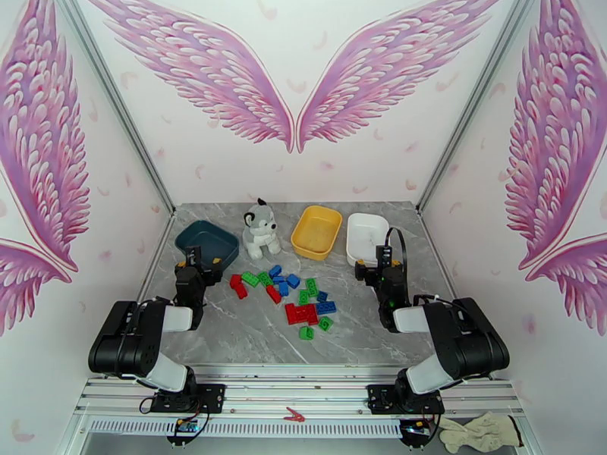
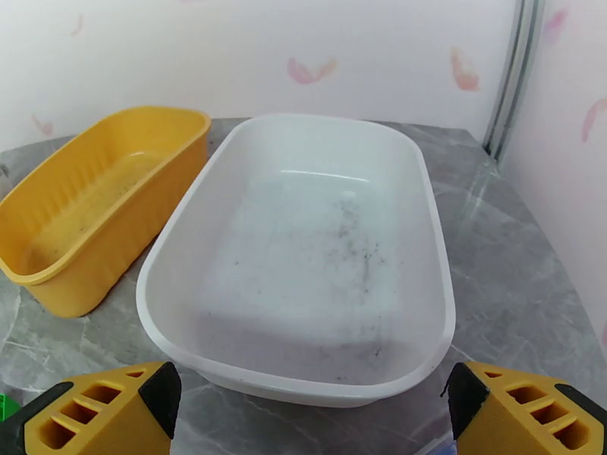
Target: Sort the legos into containers by color
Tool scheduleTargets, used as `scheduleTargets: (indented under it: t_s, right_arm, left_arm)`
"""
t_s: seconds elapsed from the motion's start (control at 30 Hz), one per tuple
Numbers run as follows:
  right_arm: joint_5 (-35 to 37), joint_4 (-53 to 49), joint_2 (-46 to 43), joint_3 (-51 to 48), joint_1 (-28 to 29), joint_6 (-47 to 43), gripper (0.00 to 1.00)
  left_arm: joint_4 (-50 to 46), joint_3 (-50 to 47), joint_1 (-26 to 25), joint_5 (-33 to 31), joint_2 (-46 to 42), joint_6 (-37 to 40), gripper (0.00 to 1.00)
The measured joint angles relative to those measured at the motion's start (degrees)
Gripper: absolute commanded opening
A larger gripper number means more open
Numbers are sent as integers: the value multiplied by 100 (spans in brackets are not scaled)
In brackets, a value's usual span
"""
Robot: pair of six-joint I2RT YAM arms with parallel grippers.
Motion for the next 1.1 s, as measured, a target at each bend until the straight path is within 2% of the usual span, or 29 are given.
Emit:
scheduleTargets:
  t_s: [1.1]
  right_arm:
    - [-42, -4, 0, 9, -37, 2, 99]
  left_arm:
    - [-66, 28, 87, 201, 0, 11, 99]
